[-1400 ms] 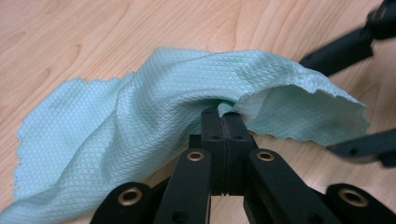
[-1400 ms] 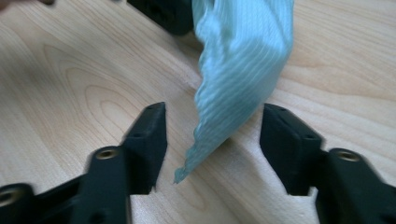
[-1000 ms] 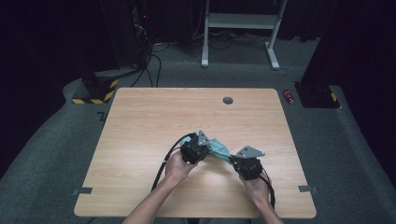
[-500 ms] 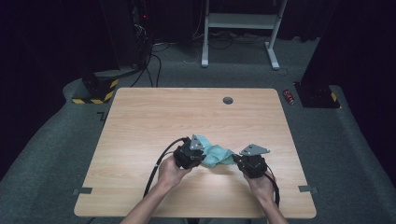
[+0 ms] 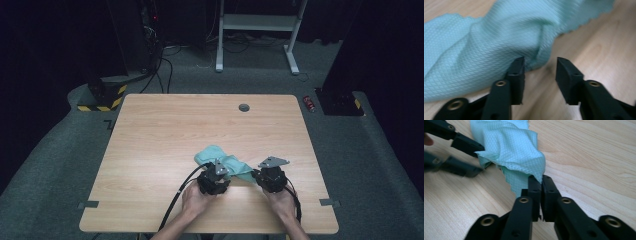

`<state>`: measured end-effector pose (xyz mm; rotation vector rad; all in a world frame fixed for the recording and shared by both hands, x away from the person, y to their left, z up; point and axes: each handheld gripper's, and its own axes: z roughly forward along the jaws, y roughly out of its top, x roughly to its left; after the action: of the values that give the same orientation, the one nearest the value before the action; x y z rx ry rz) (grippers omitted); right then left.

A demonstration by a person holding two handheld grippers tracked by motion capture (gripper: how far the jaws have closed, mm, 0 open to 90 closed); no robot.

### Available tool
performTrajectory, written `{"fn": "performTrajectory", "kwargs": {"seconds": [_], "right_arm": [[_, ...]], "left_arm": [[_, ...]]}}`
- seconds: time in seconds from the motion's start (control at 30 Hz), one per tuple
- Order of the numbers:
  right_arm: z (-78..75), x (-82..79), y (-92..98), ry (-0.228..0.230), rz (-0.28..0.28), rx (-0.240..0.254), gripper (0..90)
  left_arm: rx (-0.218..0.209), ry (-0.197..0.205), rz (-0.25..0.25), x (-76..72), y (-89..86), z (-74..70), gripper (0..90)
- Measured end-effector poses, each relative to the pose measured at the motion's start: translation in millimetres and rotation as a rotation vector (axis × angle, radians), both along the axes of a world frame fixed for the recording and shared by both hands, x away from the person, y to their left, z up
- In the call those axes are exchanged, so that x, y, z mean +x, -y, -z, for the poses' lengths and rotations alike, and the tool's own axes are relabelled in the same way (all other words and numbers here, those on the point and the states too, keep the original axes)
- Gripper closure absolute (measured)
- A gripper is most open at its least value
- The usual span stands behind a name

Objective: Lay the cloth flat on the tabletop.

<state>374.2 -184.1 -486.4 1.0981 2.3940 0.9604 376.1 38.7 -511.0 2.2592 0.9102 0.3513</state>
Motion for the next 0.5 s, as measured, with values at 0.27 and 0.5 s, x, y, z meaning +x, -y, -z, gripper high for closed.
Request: {"fn": "performTrajectory", "kwargs": {"seconds": [0.27,0.5], "right_arm": [[-8.6,3.3,0.7,0.037,0.011,0.009,89.7],[-25.5,12.1,-12.7,0.087,0.006,-0.006,90.0]], "left_arm": [[0.025,0.049,0.017,5.3,-5.8,-14.7,88.0],[-0.003,0.111,0.017,14.5,-37.9,-56.1,87.3]]}}
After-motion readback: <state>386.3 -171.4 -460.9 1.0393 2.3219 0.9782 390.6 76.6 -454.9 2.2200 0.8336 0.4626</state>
